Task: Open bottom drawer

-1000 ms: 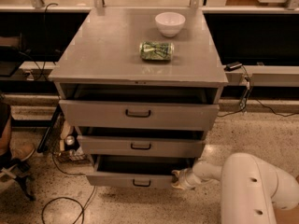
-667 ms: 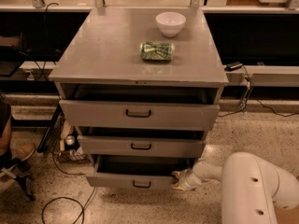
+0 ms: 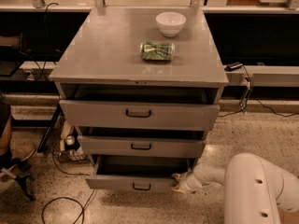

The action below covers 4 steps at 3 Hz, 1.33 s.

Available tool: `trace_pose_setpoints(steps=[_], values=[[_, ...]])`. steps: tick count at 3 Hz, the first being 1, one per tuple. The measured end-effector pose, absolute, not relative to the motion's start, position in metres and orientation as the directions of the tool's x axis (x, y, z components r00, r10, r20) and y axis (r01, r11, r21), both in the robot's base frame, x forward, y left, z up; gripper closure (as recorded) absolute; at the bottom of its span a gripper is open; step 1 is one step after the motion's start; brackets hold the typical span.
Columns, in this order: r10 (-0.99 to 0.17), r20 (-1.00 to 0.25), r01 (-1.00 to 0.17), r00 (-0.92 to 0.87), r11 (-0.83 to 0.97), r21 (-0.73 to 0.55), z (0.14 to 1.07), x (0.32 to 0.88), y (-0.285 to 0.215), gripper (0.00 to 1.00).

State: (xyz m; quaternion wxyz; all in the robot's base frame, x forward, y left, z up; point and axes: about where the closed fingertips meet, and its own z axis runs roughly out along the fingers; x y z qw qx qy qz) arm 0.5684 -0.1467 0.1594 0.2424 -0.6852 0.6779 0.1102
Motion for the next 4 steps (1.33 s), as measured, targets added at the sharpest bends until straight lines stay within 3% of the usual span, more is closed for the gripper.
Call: trace_pose_setpoints(steps=[1, 4], values=[[-0.876, -0.48, -0.982, 0.057, 0.037, -0.183, 0.1594, 0.5683, -0.1466, 1.0], [-0.876, -0.48, -0.983, 0.057, 0.037, -0.183, 0.1593, 0.5683, -0.1466, 0.34]])
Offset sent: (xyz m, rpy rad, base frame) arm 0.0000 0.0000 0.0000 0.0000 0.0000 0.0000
